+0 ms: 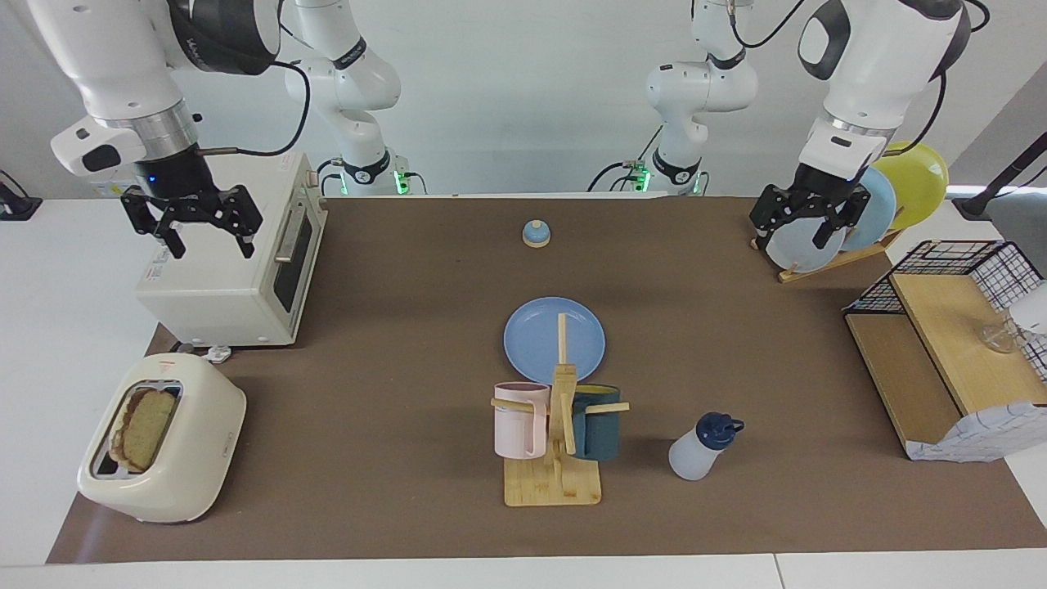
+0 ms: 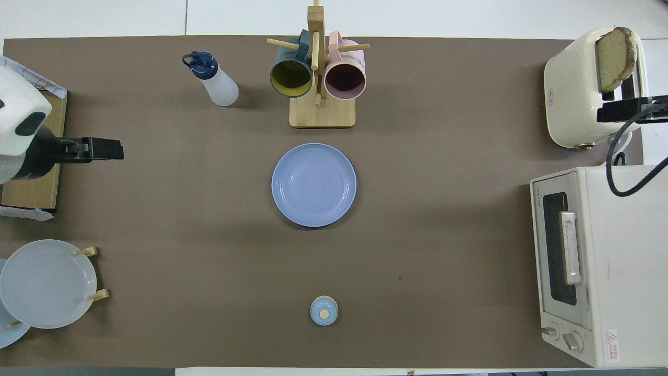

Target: Put bread on plate and add seasoning

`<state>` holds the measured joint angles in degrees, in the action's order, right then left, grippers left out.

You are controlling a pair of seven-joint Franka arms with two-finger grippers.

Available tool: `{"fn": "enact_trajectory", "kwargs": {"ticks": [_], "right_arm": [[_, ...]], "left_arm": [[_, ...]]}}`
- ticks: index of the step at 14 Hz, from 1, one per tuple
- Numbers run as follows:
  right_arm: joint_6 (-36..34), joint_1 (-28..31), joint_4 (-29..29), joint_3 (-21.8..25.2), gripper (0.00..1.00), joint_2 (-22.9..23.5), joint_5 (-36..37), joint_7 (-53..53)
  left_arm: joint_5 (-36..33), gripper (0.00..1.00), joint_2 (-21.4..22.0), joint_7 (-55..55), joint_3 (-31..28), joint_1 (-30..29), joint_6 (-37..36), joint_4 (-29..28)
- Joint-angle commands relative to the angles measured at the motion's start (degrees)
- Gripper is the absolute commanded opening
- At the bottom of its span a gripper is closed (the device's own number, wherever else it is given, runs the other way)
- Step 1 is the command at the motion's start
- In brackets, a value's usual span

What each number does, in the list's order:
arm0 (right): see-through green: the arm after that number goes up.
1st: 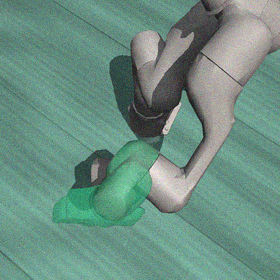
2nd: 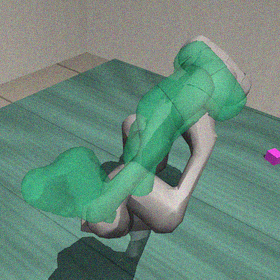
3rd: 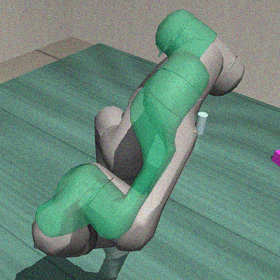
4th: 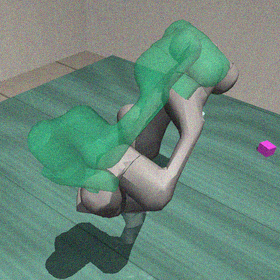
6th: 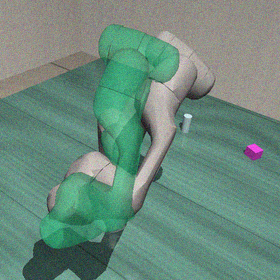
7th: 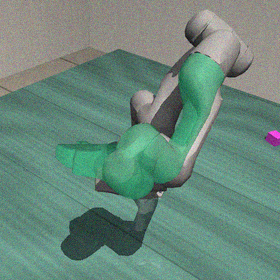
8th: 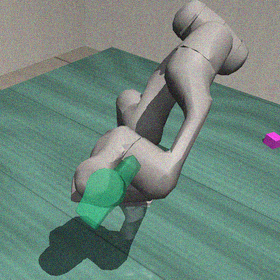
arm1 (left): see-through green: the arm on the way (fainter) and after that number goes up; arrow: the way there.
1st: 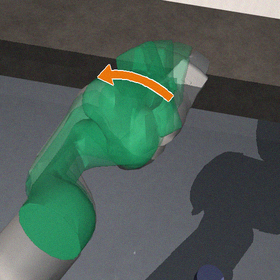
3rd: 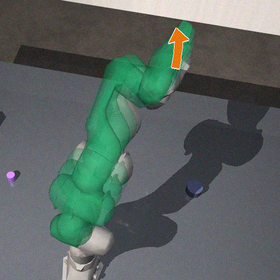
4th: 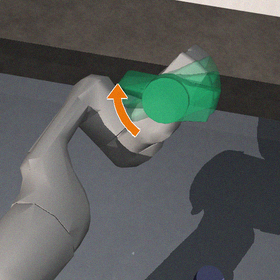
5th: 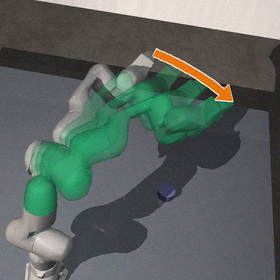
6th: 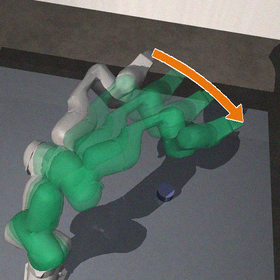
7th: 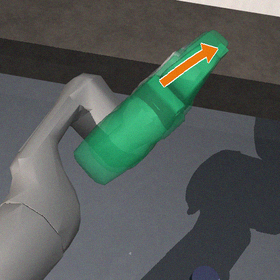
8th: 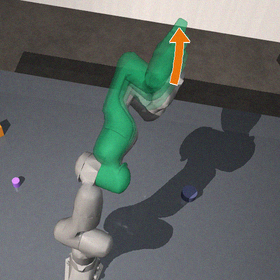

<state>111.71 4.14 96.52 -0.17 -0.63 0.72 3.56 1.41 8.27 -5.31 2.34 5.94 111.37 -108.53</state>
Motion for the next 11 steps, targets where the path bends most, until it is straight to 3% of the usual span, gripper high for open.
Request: {"fn": "enact_trajectory", "kwargs": {"ticks": [1,7,11], "right_arm": [[7.8,1.0,1.9,-0.2,1.0,1.6,-0.8,1.2],[20.1,6.0,1.3,0.4,1.0,10.5,-0.3,6.6],[25.7,7.8,1.3,0.5,1.0,13.9,1.6,7.6]], "left_arm": [[-0.5,1.0,3.3,-0.4,-0.3,1.3,8.4,-7.6],[-0.5,1.0,0.7,-0.9,-0.4,6.5,27.3,-16.4],[-0.5,1.0,-5.8,-4.3,-0.5,8.7,43.1,-19.3]]}}
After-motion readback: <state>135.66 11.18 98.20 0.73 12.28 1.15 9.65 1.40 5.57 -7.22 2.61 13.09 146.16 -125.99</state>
